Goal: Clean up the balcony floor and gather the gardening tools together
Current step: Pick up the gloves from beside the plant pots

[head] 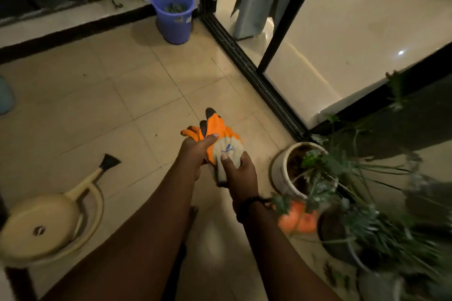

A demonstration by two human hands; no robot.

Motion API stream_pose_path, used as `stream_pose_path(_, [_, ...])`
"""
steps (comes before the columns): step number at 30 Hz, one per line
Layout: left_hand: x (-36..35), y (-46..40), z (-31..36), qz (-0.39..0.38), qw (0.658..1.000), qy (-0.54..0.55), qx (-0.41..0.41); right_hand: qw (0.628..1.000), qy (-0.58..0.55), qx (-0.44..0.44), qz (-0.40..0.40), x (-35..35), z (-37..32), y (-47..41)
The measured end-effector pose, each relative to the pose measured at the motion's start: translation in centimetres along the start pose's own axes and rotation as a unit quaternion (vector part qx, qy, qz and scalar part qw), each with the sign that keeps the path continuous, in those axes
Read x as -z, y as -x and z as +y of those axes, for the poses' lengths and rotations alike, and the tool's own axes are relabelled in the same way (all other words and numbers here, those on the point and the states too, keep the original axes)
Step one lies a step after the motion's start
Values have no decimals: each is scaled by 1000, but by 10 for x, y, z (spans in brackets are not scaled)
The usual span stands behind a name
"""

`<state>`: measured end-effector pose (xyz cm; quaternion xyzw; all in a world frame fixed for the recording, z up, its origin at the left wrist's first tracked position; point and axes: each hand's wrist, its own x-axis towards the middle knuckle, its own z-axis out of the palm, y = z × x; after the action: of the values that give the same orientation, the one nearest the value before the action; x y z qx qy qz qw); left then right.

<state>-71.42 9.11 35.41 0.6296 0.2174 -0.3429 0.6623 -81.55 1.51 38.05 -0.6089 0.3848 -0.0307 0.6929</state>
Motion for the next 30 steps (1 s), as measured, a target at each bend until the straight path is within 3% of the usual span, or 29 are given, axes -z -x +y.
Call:
stream_pose_path(4, [27, 96, 21, 69, 998, -11, -3, 998, 26, -54, -13, -13, -36, 89])
stream_pose_path(7, [56, 156, 48, 67, 996, -47, -22, 996, 28, -76, -25, -29, -67, 144])
stream_pose_path(11, [99, 179, 63, 78, 994, -72, -40, 990, 60, -75, -103, -38, -108, 172])
stream_pose_path(17, [127, 178, 111, 110, 993, -32, -35, 976, 154, -44, -149, -72, -160, 150])
stream_pose_path(22, [151, 130, 149, 85, 995, -46, -32, 978, 102, -106, -147, -112, -187, 111])
stream_pose_path(30, [172, 129, 249, 80, 993, -34, -78, 975, 49, -107, -188, -173, -251, 61])
